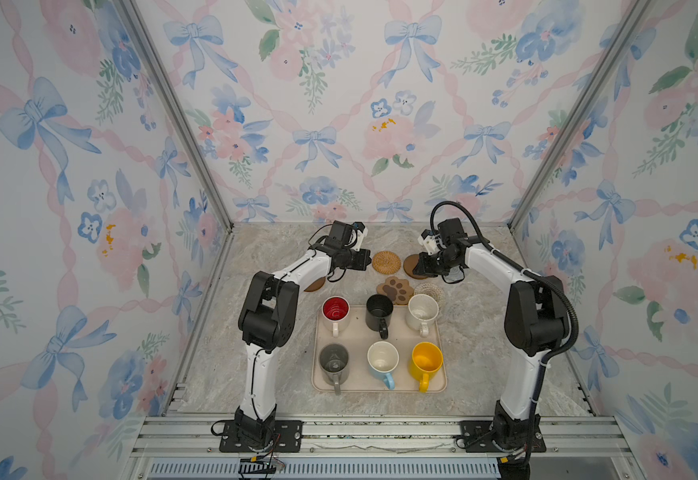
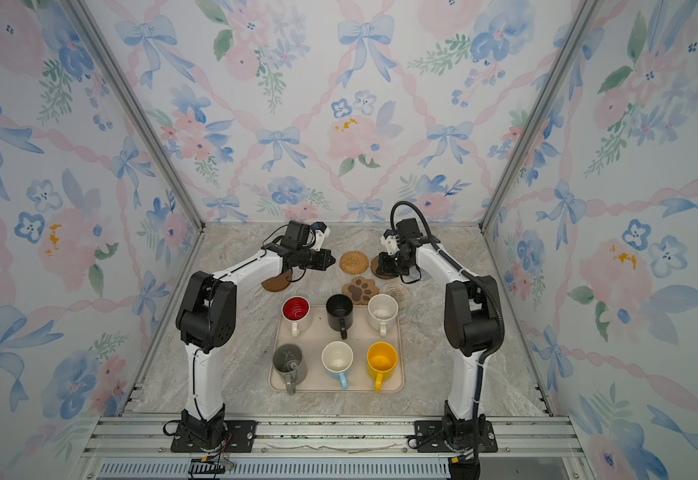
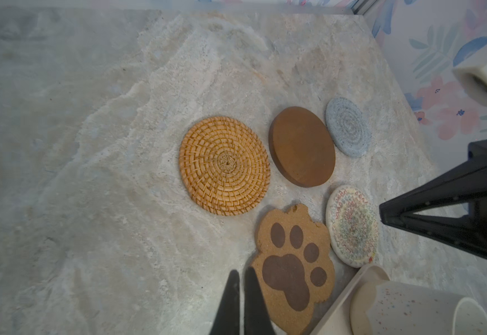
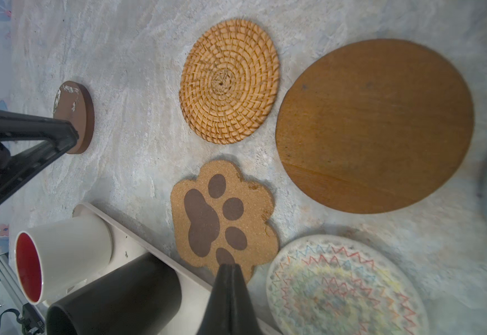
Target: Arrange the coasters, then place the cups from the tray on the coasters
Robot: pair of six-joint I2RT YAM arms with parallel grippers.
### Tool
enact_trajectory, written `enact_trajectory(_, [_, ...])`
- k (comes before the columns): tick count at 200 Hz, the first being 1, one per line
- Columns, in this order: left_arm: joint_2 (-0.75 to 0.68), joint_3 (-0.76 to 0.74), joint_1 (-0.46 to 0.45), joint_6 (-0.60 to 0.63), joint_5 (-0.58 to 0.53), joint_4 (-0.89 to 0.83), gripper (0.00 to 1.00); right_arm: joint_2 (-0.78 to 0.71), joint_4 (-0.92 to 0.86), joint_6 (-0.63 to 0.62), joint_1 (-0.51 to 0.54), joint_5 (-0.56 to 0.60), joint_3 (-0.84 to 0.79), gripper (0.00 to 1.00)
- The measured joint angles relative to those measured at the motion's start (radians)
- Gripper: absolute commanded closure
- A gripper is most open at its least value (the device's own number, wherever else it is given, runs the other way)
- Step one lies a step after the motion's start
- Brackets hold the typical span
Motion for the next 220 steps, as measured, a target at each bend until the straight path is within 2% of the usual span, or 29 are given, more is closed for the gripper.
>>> enact_trajectory(71, [0.077, 0.001, -0.038, -0.008, 0.053, -0.002, 1.00, 0.130, -0.070, -0.016, -0.001, -0.024, 0.044, 1.00])
enact_trajectory(143, [0.083, -0.023, -0.040, -0.021, 0.071, -0.002, 1.00, 0.174, -0.090, -0.018, -0.001, -0.026, 0.060, 1.00])
enact_trajectory(220, [0.083, -0.078, -0.037, -0.021, 0.068, -0.002, 1.00, 0.207, -0.052, 0.003, 0.030, -0.102, 0.068, 1.00])
